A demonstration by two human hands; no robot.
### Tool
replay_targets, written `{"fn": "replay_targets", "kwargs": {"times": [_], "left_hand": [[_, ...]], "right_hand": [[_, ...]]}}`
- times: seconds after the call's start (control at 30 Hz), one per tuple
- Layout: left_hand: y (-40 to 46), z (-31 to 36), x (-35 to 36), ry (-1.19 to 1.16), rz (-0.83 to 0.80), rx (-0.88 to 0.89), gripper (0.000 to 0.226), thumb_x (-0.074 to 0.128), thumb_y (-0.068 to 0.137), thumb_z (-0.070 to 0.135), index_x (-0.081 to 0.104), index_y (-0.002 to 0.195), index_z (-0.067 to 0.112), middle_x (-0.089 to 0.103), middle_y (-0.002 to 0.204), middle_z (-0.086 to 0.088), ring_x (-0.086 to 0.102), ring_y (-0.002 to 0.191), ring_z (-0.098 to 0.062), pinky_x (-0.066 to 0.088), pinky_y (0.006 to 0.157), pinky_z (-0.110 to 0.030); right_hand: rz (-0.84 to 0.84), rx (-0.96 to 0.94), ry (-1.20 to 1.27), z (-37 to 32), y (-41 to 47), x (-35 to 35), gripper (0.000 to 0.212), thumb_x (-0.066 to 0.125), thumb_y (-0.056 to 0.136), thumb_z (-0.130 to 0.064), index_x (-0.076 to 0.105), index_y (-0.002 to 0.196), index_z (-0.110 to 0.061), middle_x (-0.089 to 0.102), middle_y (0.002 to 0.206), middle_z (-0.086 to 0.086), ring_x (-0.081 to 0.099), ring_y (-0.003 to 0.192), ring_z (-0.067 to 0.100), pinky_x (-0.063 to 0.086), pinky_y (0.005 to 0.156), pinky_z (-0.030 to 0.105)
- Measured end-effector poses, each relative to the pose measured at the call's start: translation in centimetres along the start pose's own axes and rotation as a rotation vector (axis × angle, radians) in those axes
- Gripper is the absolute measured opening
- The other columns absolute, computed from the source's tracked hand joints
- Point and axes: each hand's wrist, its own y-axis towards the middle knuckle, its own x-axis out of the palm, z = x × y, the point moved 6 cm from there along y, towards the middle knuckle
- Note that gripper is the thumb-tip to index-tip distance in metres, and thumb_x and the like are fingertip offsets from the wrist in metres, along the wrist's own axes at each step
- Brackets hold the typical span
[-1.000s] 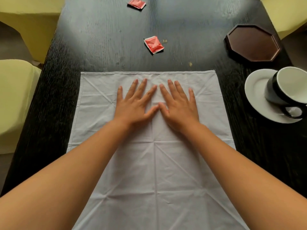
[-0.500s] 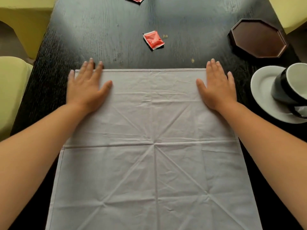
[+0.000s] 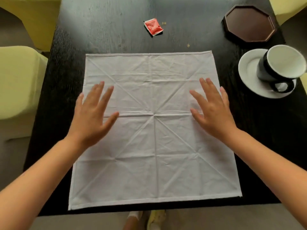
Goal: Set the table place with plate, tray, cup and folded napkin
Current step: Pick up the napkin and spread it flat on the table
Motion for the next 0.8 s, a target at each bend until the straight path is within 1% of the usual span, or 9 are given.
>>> {"fn": "replay_targets", "kwargs": {"times": [0.13,0.23,0.3,0.4,0.5,0.57,0.63,0.7,0.8], "left_hand": [[-8.1,3.6,0.5,0.039,-0.176,0.069,0.074,0.027,0.086,0.065,0.041,0.140,0.016,0.037,0.149,-0.013,0.037,0.136,-0.027,0.027,0.108,-0.056],[-13.3,4.9,0.7,0.055,-0.276,0.091,0.076,0.022,0.085,0.067,0.049,0.134,0.017,0.048,0.141,-0.012,0.046,0.130,-0.027,0.034,0.105,-0.053],[-16.2,5.0,0.7,0.068,-0.316,0.071,0.073,0.025,0.084,0.066,0.054,0.129,0.016,0.052,0.137,-0.011,0.050,0.127,-0.028,0.038,0.102,-0.053],[-19.2,4.7,0.6,0.076,-0.296,0.044,0.056,0.043,0.082,0.051,0.061,0.120,0.014,0.058,0.128,-0.012,0.056,0.119,-0.030,0.044,0.096,-0.050],[-20.4,4.5,0.5,0.076,-0.229,0.075,0.039,0.063,0.072,0.022,0.066,0.108,0.006,0.063,0.114,-0.017,0.065,0.101,-0.035,0.053,0.081,-0.044],[-20.6,4.1,0.4,0.048,-0.219,0.062,0.040,0.077,0.064,0.005,0.067,0.103,0.003,0.064,0.110,-0.018,0.067,0.095,-0.036,0.056,0.073,-0.042],[-20.5,3.5,0.3,0.017,-0.205,0.077,0.034,0.073,0.069,0.012,0.067,0.102,0.003,0.064,0.110,-0.018,0.067,0.096,-0.034,0.057,0.073,-0.041],[-20.4,3.1,0.1,-0.002,-0.206,0.108,0.035,0.058,0.075,0.028,0.067,0.102,0.007,0.064,0.110,-0.013,0.066,0.095,-0.030,0.056,0.076,-0.040],[-19.9,2.2,0.1,0.003,-0.190,0.140,0.029,0.065,0.071,0.020,0.067,0.097,0.009,0.065,0.104,-0.009,0.065,0.088,-0.029,0.052,0.076,-0.038]], "right_hand": [[-0.059,-0.008,0.001,-2.0,-8.0,-1.4,0.045,0.073,0.076,-0.019,0.060,0.119,-0.010,0.047,0.138,0.019,0.037,0.134,0.033,0.021,0.107,0.059],[-0.120,-0.018,-0.009,-2.9,-13.4,-1.9,0.044,0.079,0.070,-0.020,0.065,0.111,-0.011,0.058,0.123,0.019,0.049,0.124,0.035,0.032,0.102,0.060],[-0.133,-0.027,-0.007,-3.3,-16.5,-2.1,0.041,0.079,0.070,-0.022,0.066,0.108,-0.011,0.060,0.118,0.017,0.050,0.121,0.031,0.035,0.101,0.058],[-0.135,-0.002,0.003,-3.2,-19.8,-2.3,0.039,0.081,0.066,-0.020,0.068,0.102,-0.014,0.063,0.113,0.011,0.054,0.115,0.026,0.035,0.101,0.055],[-0.136,0.006,0.007,-2.5,-21.4,-2.5,0.036,0.082,0.063,-0.015,0.068,0.097,-0.015,0.065,0.106,0.006,0.062,0.105,0.025,0.037,0.099,0.055],[-0.119,-0.033,0.010,-2.2,-21.5,-2.7,0.032,0.081,0.064,-0.011,0.068,0.093,-0.014,0.066,0.102,0.006,0.064,0.098,0.025,0.043,0.094,0.051],[-0.094,-0.103,0.021,-2.0,-21.0,-2.9,0.023,0.079,0.066,-0.006,0.068,0.086,-0.010,0.067,0.097,0.007,0.066,0.091,0.027,0.051,0.082,0.043],[-0.082,-0.155,0.014,-1.7,-20.6,-3.1,0.014,0.075,0.071,-0.005,0.067,0.082,-0.008,0.068,0.092,0.008,0.066,0.085,0.028,0.054,0.068,0.037],[-0.071,-0.237,-0.020,-1.4,-20.3,-2.9,0.005,0.070,0.076,-0.005,0.066,0.078,-0.006,0.068,0.088,0.008,0.066,0.079,0.027,0.053,0.059,0.038]]}}
